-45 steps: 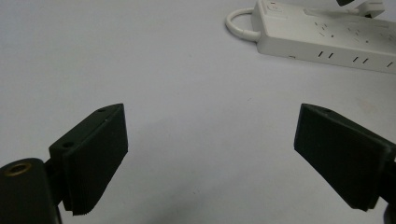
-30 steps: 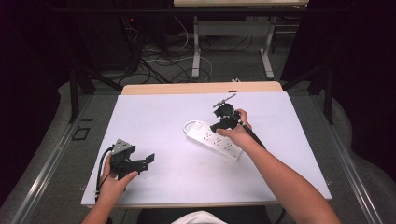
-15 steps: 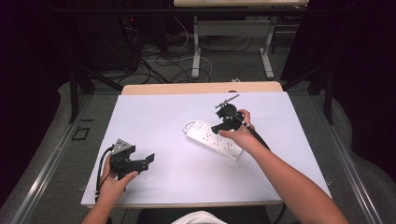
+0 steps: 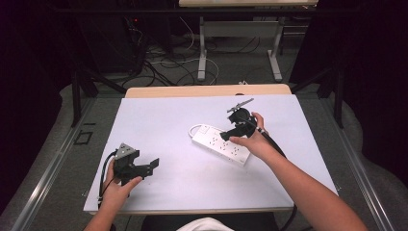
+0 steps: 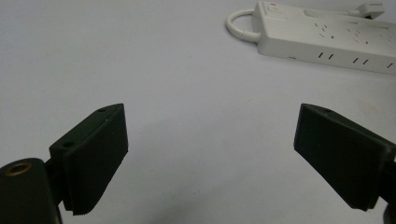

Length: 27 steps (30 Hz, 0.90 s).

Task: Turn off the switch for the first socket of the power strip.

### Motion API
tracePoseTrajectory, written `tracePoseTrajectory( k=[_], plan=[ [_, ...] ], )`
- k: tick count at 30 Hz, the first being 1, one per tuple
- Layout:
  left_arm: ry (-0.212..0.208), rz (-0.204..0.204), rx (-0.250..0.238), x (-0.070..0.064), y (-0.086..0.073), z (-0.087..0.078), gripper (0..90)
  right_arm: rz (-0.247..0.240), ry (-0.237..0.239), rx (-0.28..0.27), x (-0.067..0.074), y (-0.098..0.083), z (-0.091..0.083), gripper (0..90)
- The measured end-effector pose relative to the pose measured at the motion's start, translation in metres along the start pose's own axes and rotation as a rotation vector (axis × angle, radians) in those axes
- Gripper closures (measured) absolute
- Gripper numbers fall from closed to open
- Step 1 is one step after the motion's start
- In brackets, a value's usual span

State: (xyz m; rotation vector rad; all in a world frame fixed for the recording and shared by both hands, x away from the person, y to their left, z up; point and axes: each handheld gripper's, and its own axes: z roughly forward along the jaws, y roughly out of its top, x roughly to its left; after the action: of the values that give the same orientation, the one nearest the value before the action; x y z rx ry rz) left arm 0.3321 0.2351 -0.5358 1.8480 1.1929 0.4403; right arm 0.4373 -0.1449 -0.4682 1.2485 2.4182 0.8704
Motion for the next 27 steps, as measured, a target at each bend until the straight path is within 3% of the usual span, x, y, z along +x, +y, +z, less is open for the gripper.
tracePoseTrajectory(
  k=[10, 16, 27],
  plan=[
    [-0.006, 0.003, 0.010, 0.000, 0.000, 0.000, 9.7, -0.009, -0.038, -0.015, -0.007, -0.014, -0.009, 13.2],
    [-0.003, 0.006, 0.010, 0.000, 0.001, 0.000, 9.8, 0.008, -0.034, -0.016, -0.010, -0.024, -0.017, 6.5],
    [-0.003, 0.004, 0.008, 0.000, 0.000, 0.000, 9.7, -0.026, -0.068, -0.054, -0.015, -0.045, -0.036, 0.0]
  ],
)
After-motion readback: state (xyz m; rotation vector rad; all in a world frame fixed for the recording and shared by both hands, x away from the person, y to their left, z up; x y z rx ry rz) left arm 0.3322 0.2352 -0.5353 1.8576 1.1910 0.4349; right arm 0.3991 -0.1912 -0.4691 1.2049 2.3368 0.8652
